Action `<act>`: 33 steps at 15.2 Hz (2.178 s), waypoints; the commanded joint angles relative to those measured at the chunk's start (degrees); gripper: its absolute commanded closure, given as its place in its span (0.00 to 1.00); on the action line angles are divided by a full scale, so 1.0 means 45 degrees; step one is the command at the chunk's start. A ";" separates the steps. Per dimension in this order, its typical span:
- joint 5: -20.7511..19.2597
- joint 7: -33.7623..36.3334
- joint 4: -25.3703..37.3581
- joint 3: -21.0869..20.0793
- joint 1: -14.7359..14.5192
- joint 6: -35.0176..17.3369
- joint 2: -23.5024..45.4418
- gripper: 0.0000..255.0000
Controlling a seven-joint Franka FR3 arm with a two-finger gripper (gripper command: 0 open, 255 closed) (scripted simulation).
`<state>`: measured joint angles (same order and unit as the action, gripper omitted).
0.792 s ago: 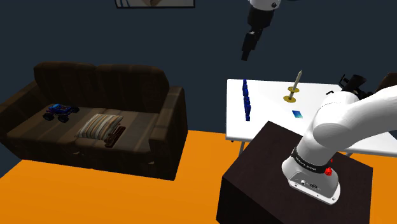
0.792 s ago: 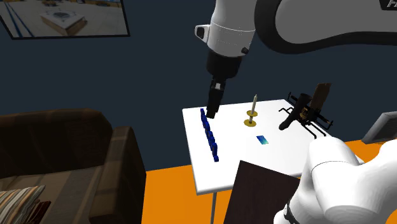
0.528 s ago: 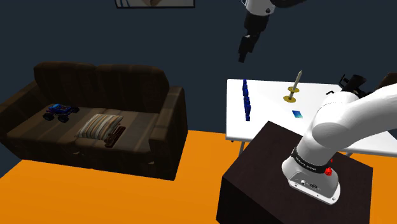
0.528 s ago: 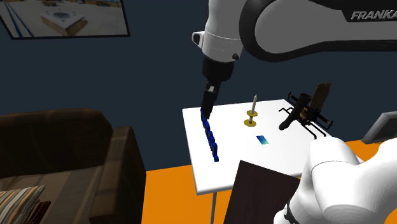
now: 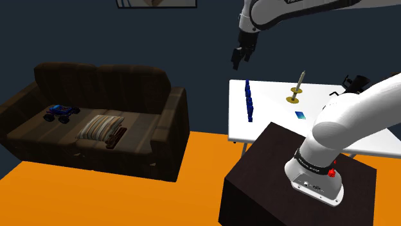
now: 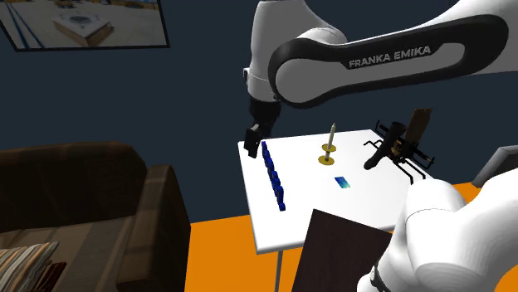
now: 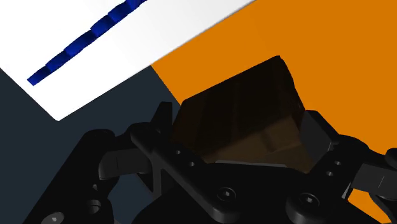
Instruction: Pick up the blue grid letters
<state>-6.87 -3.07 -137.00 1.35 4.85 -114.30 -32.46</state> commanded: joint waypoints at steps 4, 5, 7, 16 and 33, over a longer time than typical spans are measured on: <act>-0.0192 0.0665 0.0213 0.0454 0.0643 -0.1610 0.1877 0.00; -0.0217 0.0792 0.0275 0.0548 0.0761 -0.1909 0.2254 0.00; -0.0251 0.1039 0.0431 0.0738 0.0992 -0.2488 0.3018 0.00; -0.0023 0.1944 0.1615 0.1648 0.1893 -0.4708 0.6575 0.00; 0.2365 0.2583 0.5609 0.2616 0.3988 -0.6976 1.3366 0.00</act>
<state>2.96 8.33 -113.37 13.09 22.08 -145.44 25.63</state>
